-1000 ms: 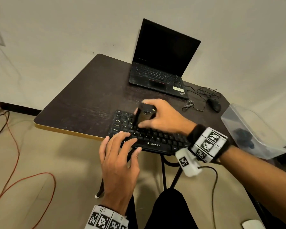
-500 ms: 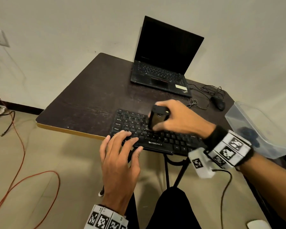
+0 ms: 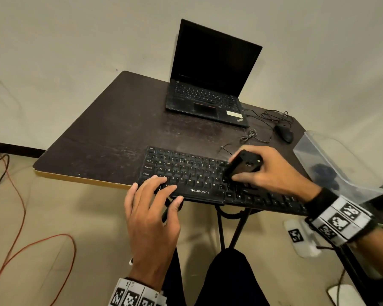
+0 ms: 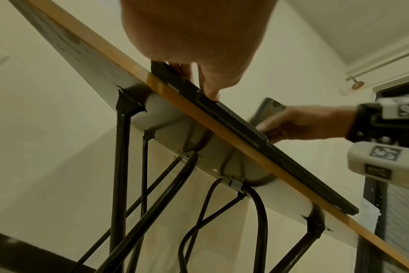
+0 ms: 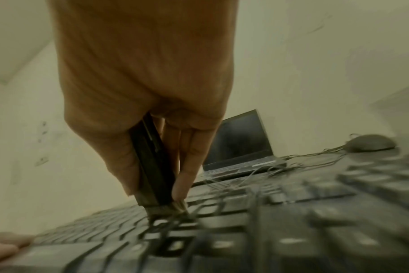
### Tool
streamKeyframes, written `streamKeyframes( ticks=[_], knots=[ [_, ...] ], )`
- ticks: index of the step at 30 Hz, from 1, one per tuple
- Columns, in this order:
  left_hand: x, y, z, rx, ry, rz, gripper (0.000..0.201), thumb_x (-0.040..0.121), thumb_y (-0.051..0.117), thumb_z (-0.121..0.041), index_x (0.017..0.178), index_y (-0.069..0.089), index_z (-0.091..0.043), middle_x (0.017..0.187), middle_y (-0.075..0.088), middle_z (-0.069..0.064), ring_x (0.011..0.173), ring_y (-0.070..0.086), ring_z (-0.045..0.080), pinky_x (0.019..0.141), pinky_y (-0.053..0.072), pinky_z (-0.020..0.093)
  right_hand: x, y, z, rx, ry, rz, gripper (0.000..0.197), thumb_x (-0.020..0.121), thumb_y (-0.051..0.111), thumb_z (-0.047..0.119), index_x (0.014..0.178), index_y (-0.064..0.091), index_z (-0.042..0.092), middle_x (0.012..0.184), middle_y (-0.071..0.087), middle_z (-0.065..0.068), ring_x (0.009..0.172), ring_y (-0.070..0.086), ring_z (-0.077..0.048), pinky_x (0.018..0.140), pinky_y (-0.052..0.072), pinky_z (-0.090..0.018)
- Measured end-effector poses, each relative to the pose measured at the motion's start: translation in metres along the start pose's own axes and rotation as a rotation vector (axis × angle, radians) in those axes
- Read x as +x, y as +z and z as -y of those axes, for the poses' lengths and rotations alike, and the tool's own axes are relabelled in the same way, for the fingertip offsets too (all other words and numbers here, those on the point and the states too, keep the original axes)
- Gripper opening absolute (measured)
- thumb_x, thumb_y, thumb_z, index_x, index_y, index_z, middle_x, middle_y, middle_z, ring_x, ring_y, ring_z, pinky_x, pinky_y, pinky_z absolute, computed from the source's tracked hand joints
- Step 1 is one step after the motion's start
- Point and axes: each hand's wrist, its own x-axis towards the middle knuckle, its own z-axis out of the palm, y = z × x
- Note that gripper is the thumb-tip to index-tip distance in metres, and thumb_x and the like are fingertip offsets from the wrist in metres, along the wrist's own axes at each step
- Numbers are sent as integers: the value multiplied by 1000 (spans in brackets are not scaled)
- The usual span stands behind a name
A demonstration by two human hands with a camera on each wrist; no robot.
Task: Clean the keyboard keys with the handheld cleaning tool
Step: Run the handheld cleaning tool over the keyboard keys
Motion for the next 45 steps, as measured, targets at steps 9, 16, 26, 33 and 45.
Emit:
streamKeyframes(
  ticks=[9,16,26,33,45],
  knots=[
    [4,-11,-3,-36,-130,-22,31,81,90,-25,104,78,-8,121,67,9,116,63,29,107,38,16,83,86,106,-8,-214,19,22,76,87,25,89,69,25,79,75,8,76,70,-13,78,57,-35],
    [4,-12,-1,29,-89,7,33,84,86,-34,102,77,-8,117,67,11,111,64,31,95,47,32,72,83,117,-102,-212,63,23,75,84,22,79,62,28,71,71,9,66,64,-6,65,48,-26],
    [4,-11,-4,5,-96,-20,30,83,90,-26,102,76,-8,116,65,8,109,63,30,99,44,29,-31,-14,0,-118,125,4,32,79,92,17,100,75,34,95,80,14,88,76,-5,86,63,-46],
    [5,-10,-4,-8,-97,-49,31,88,84,-31,104,76,-7,115,64,9,111,61,31,106,41,24,-18,7,14,-45,39,-17,31,79,92,16,101,76,31,96,80,10,92,77,-9,87,63,-49],
    [8,-16,1,133,-313,-40,90,63,86,-65,121,62,-1,126,62,14,117,59,36,99,46,53,63,106,134,-69,-293,23,24,76,82,20,84,62,30,67,68,8,65,64,-11,65,49,-27]
  ],
)
